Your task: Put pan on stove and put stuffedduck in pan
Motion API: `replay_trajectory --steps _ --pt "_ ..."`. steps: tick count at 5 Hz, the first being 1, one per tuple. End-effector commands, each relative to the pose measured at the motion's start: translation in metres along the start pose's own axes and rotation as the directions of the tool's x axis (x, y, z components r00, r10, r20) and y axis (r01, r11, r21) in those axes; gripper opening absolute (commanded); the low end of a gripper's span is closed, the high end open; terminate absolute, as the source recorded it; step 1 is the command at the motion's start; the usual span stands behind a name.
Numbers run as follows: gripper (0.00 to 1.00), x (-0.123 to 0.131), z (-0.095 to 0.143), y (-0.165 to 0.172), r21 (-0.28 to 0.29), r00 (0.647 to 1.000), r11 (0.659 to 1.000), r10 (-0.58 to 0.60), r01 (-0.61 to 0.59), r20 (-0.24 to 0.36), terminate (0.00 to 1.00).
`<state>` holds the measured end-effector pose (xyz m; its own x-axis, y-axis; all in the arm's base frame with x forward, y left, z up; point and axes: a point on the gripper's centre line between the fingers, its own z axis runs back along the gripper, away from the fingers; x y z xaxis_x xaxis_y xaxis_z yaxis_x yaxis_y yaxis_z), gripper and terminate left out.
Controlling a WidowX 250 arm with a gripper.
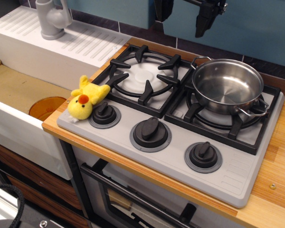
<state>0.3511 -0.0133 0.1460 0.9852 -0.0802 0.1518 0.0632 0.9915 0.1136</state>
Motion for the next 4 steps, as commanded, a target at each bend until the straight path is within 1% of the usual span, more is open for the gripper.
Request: replay_trajectory --steps 1,2,3,4 --pt "1.0 0.0 0.0 0.0 0.0 1.0 1.0 0.0 0.0 0.0 0.0" --pt "1.0 0.006 -0.019 -0.008 0.017 0.998 0.999 0.026 -0.027 0.061 0.0" --pt "1.0 0.013 -0.033 -0.017 0.009 0.995 0.999 0.047 -0.048 0.093 0.0" --pt "1.0 0.017 -0.043 -0.025 0.024 0.99 0.998 0.055 -0.059 0.129 0.0"
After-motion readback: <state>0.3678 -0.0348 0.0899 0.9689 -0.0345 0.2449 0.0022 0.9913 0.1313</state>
